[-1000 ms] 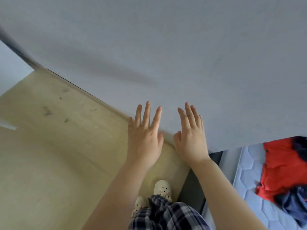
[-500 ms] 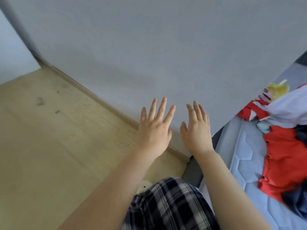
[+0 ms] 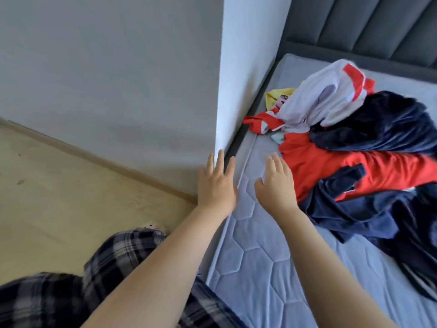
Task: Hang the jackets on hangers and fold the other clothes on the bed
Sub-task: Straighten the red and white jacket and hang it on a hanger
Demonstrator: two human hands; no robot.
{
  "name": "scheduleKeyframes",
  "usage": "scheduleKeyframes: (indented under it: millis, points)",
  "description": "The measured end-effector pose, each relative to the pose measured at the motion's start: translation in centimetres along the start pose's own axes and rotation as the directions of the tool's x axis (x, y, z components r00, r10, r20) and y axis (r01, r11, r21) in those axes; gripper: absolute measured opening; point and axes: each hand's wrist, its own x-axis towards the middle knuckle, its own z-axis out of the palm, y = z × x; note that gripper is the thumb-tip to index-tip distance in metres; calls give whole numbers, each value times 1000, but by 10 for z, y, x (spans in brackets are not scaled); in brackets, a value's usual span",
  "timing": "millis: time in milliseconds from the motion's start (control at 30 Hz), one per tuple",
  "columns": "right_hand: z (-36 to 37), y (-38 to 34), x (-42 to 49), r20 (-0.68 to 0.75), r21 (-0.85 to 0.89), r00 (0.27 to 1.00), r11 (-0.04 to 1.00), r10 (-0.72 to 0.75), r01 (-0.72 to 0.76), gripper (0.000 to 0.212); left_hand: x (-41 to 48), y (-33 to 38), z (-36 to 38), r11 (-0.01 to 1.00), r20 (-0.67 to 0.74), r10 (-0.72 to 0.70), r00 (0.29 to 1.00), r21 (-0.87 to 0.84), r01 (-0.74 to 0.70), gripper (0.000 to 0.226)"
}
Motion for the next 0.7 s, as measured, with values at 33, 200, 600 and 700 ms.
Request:
scheduleKeyframes:
  millis: [33, 200, 600, 700]
  points:
    - [5, 16, 0, 21, -25, 999, 999, 47, -47, 66, 1, 7, 14, 999, 41, -2, 999, -33, 3, 71]
    - [48, 76, 4, 278, -295, 926, 940, 254, -170, 76, 5, 12, 78, 998, 479, 61, 876, -51, -41, 70]
    - [14, 24, 35, 95, 633, 930, 699, 355, -332, 34, 37, -10, 63, 374, 454, -208, 866, -781, 500, 17]
    - [-18, 14, 32, 337, 821, 933, 446, 124, -355, 28, 42, -15, 49, -208, 649, -188, 737, -760, 616, 23]
